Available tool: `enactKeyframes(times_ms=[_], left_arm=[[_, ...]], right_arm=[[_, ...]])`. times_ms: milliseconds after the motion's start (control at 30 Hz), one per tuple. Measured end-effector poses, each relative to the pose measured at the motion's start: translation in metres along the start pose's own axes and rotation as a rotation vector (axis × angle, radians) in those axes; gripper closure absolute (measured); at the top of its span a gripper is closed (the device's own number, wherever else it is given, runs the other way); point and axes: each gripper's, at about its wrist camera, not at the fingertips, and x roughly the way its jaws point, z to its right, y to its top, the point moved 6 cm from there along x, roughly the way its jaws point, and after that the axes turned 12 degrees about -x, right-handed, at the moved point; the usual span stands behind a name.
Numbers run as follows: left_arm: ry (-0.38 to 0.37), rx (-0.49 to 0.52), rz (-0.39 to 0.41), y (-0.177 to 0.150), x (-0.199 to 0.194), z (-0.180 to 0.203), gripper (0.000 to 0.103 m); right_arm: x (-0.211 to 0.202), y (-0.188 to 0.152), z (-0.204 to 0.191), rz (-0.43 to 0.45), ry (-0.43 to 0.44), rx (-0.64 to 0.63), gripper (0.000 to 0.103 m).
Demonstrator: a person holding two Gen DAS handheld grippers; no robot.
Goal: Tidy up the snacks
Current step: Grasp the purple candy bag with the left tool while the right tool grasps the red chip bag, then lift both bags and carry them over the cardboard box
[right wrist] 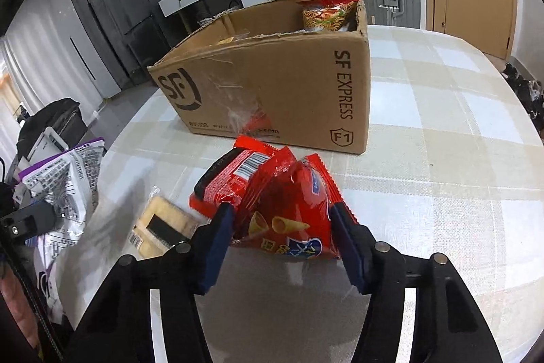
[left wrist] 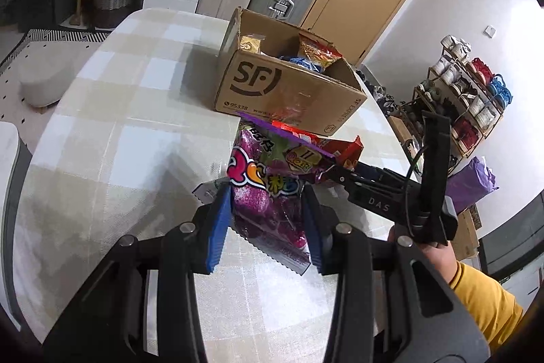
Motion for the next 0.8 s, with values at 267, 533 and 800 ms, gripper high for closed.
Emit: enactKeyframes(times_ms=[267,533,800], left_arm=[[0.026,0.009,-0.002,-0.001,0.006,-0.001,0.066],[0.054,0.029,0.033,-0.001,0.002,0.002,0.066],[0.112,0.110,0.132,-0.011,-0.019,0.017,0.066]], right_arm=[[-0.014,-0.002,0.010,0.025,0.047,0.069,0.049],[-0.038,-0.004,0.010,0.069,0.084,0.105,0.049],[-0.088,-0.007,-0.013,0.165,0.070,0.051,0.049]])
